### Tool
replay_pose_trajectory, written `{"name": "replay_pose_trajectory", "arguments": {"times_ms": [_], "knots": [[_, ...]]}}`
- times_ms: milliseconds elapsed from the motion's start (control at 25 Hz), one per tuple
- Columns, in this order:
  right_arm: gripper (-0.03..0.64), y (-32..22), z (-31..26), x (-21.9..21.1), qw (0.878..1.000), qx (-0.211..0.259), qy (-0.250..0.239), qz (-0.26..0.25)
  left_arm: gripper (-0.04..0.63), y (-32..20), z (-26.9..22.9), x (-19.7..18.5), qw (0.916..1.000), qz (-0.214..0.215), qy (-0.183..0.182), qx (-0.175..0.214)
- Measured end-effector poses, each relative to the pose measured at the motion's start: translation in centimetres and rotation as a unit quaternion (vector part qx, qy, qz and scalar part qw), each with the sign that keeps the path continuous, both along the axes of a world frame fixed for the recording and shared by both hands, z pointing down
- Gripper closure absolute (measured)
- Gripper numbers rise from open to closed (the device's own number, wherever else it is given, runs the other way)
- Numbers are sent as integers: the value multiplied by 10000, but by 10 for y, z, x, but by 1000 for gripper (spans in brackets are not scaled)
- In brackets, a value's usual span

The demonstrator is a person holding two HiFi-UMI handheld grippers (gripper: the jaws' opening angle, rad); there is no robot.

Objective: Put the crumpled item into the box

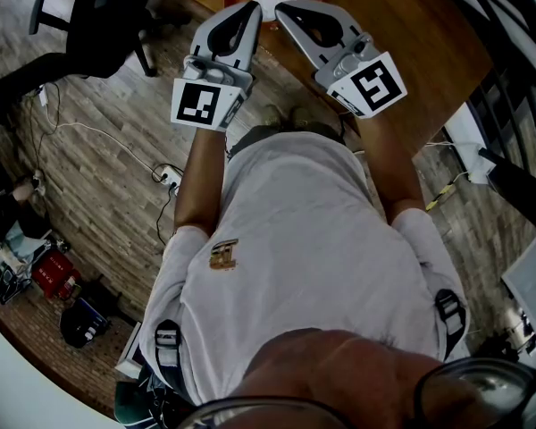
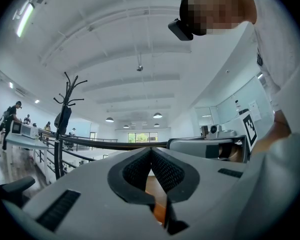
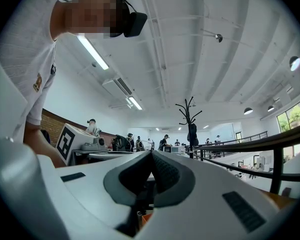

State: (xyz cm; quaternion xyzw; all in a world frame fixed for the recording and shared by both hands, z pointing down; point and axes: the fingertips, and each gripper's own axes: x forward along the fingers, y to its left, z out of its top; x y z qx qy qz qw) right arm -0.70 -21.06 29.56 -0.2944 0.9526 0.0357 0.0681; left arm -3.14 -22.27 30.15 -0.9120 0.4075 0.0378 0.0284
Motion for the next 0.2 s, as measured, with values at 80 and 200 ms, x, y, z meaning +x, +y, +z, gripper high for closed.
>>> {"name": "replay_pose_trajectory", "arguments": {"times_ms": [80,200], "knots": [[584,2,-1,0,10000,25,-31,-3,575,2,0,0,10000,-4,-10,6],[584,5,3,-1,10000,10,10,-16,575,5,2,-1,10000,-10,-26,8]]}}
